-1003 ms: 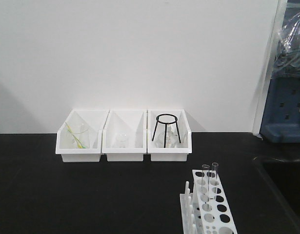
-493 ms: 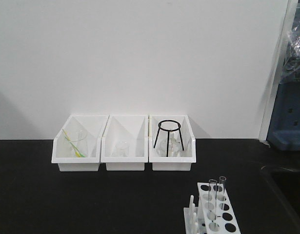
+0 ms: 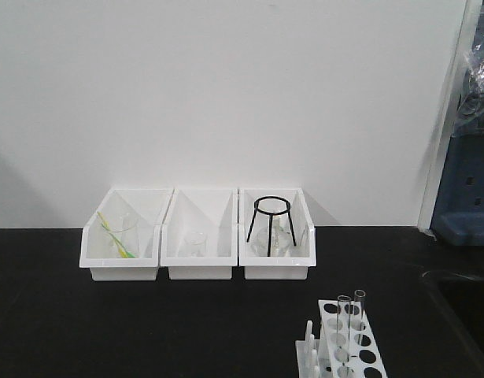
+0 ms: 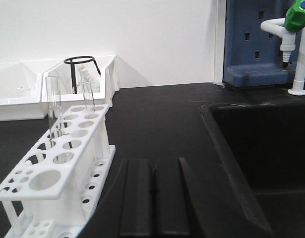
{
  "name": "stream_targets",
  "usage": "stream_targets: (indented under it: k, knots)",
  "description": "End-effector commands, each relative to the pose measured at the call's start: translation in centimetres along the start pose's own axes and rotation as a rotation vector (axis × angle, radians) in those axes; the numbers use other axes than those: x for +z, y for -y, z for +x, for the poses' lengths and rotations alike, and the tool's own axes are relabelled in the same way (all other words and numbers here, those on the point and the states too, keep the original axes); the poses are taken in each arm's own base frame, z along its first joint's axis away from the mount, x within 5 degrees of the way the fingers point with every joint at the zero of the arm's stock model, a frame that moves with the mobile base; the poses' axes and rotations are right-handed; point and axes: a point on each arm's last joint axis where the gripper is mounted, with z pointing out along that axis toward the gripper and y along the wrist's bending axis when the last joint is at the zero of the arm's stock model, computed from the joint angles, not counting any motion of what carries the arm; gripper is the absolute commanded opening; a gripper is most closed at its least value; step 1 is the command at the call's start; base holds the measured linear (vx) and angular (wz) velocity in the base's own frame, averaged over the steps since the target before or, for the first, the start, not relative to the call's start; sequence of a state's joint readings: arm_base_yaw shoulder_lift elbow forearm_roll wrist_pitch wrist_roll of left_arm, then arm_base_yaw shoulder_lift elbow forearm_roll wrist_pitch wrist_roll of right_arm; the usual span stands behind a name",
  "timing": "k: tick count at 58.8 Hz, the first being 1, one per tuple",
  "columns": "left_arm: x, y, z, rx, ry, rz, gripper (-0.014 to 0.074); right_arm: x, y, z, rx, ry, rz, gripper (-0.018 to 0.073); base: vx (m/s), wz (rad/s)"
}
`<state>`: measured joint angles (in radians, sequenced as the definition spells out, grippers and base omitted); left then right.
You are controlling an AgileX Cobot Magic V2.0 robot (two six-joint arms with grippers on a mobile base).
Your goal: Flip and reinsert test tube from rack
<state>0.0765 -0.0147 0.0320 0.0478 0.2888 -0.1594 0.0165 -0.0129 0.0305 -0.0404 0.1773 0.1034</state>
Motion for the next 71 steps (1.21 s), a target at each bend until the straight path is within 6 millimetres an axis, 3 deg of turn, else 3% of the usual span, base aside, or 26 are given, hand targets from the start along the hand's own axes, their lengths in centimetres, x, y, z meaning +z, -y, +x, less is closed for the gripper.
stream_targets:
  k: [1, 11, 23, 37, 46, 53, 60, 71]
  knots:
    - [-0.1, 0.2, -0.8, -0.002, 0.098, 0.023, -0.0006, -0.1, 0.0, -0.8, -0.008, 0.09, -0.003, -0.0012, 0.0, 0.0]
    - [-0.1, 0.2, -0.8, -0.002, 0.098, 0.023, -0.0006, -0.1, -0.1, -1.2, 0.038, 0.142, -0.013, -0.0011, 0.0, 0.0]
    - [-0.1, 0.2, -0.8, -0.002, 0.098, 0.023, -0.0006, -0.7, -0.2, -3.4, 0.05, 0.355, -0.031, -0.0009, 0.0, 0.0]
    - [-0.1, 0.2, -0.8, -0.002, 0.098, 0.023, -0.0006, -1.6, -0.7, -8.9, -0.059, 0.383, -0.022, -0.0009, 0.0, 0.0]
    - [-0.1, 0.2, -0.8, -0.002, 0.098, 0.023, -0.0006, -1.2, -0.8, -12.9, -0.061, 0.336, -0.012, -0.0009, 0.0, 0.0]
    - [-0.1, 0.2, -0.8, -0.002, 0.098, 0.023, -0.0006, 0.1, -0.9, -14.7, -0.061, 0.29, -0.009, -0.0006, 0.0, 0.0]
    - [-0.1, 0.2, -0.8, -0.002, 0.098, 0.023, -0.0006, 1.9, -0.9, -14.7, -0.061, 0.213, -0.006, -0.0001, 0.0, 0.0]
    - [-0.1, 0.2, -0.8, -0.002, 0.098, 0.023, -0.0006, 5.0, -0.8, -12.8, -0.057, 0.0, 0.007, 0.0048, 0.0, 0.0]
